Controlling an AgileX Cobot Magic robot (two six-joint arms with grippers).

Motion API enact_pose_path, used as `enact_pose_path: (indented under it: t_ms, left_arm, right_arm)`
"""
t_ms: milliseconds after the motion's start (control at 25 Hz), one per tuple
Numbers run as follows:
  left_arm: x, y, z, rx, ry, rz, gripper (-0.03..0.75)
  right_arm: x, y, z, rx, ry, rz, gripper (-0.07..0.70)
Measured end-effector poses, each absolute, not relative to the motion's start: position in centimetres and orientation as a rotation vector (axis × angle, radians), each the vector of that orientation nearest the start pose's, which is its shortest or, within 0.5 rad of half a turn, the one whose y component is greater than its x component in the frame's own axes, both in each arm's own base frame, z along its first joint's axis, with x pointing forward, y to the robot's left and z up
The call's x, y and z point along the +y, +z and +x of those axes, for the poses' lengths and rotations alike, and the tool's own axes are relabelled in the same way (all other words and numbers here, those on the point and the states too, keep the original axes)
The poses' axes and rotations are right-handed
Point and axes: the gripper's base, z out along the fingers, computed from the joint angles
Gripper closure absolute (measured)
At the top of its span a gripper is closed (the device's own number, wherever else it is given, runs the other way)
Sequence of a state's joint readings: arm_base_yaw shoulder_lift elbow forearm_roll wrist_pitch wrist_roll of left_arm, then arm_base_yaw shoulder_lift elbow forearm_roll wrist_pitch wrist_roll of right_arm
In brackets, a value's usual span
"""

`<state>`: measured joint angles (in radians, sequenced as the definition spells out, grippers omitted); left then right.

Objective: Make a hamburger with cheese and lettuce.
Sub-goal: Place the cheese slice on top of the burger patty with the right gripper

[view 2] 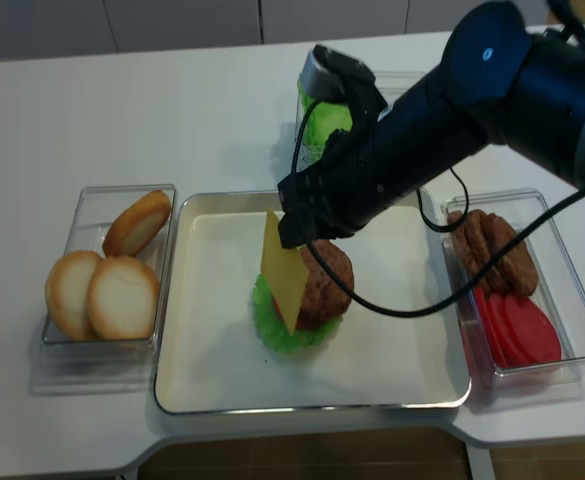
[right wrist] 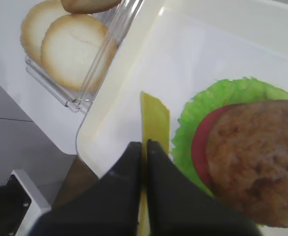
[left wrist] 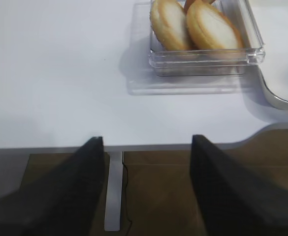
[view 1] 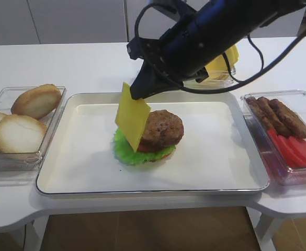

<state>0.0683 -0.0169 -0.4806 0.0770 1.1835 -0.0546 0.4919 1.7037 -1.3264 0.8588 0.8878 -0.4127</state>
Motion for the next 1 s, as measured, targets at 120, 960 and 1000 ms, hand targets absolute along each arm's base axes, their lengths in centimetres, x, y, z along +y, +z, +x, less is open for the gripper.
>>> enact_pose_path:
  t_ms: [120,960,1000]
  left_arm:
    - [0.6,26.2,-1.1,2.164,0.102,-0.142,0.300]
    - [0.6,26.2,-1.1,2.164,0.102,-0.142,0.300]
    - [0.6,26.2,-1.1,2.164,0.102,-0.142,0.300]
  right_arm:
    - [22.0,28.2,29.9,2.530,1.058,-0.599,0.603]
    - [21.9,26.8,30.6,2.552,0.957,-0.639,0.603]
    - [21.9,26.8,30.6,2.551,0.950,-0.642,0.603]
